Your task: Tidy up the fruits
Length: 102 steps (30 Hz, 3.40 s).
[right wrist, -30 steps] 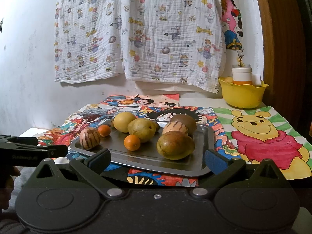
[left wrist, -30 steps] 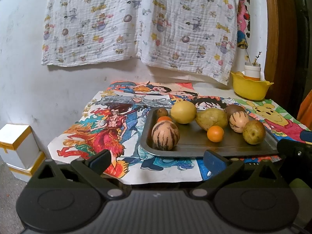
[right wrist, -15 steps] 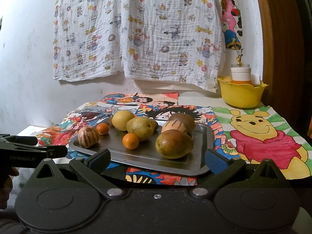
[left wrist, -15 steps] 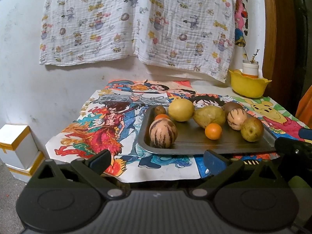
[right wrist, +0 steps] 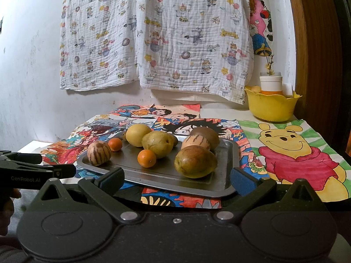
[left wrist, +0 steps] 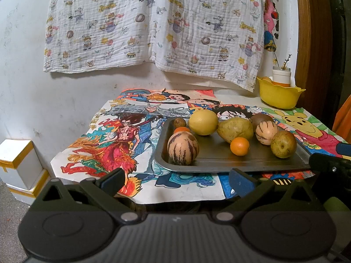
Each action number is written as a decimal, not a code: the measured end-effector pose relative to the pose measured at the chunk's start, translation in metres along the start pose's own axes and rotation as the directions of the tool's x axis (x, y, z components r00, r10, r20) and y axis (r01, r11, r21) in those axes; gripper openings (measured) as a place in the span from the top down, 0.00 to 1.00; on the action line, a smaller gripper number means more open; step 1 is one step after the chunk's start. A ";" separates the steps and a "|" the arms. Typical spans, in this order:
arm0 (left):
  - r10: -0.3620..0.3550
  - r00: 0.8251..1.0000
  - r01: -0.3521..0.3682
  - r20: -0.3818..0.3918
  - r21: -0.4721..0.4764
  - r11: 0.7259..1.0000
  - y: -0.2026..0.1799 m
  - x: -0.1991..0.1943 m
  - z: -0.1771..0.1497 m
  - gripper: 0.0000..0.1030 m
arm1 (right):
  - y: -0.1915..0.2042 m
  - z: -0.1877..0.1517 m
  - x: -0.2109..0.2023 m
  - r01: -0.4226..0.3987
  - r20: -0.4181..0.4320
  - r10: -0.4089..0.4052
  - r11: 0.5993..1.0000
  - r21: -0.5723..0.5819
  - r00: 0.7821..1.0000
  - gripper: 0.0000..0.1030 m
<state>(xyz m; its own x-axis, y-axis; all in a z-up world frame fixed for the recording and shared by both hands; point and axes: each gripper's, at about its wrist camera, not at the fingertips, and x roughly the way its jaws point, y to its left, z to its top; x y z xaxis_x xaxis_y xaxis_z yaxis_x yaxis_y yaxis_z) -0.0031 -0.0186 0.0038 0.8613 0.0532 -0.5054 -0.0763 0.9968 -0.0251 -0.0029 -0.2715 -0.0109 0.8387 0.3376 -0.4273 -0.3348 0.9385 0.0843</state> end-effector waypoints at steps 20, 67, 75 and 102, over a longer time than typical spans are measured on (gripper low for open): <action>0.000 1.000 0.000 0.000 0.000 1.000 0.001 0.000 0.000 0.00 | 0.001 0.000 0.000 0.000 -0.001 0.000 1.000 -0.001 1.000 0.01; 0.003 1.000 -0.003 -0.008 -0.002 1.000 0.000 0.001 -0.001 0.00 | 0.003 0.000 0.001 0.001 -0.004 -0.001 1.000 -0.003 1.000 0.01; 0.018 0.999 -0.018 -0.033 0.022 1.000 -0.005 0.002 -0.005 0.00 | 0.002 0.000 0.001 0.000 -0.004 0.000 1.000 -0.004 1.000 0.01; 0.011 0.999 -0.010 -0.030 0.020 1.000 -0.005 0.001 -0.004 0.00 | 0.003 0.000 0.000 0.000 -0.005 0.000 1.000 -0.005 1.000 0.01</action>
<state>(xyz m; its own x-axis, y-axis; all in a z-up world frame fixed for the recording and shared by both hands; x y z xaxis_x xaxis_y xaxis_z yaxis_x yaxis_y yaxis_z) -0.0039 -0.0240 0.0005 0.8450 0.0620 -0.5311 -0.0749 0.9972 -0.0027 -0.0035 -0.2689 -0.0108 0.8365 0.3372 -0.4319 -0.3369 0.9381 0.0798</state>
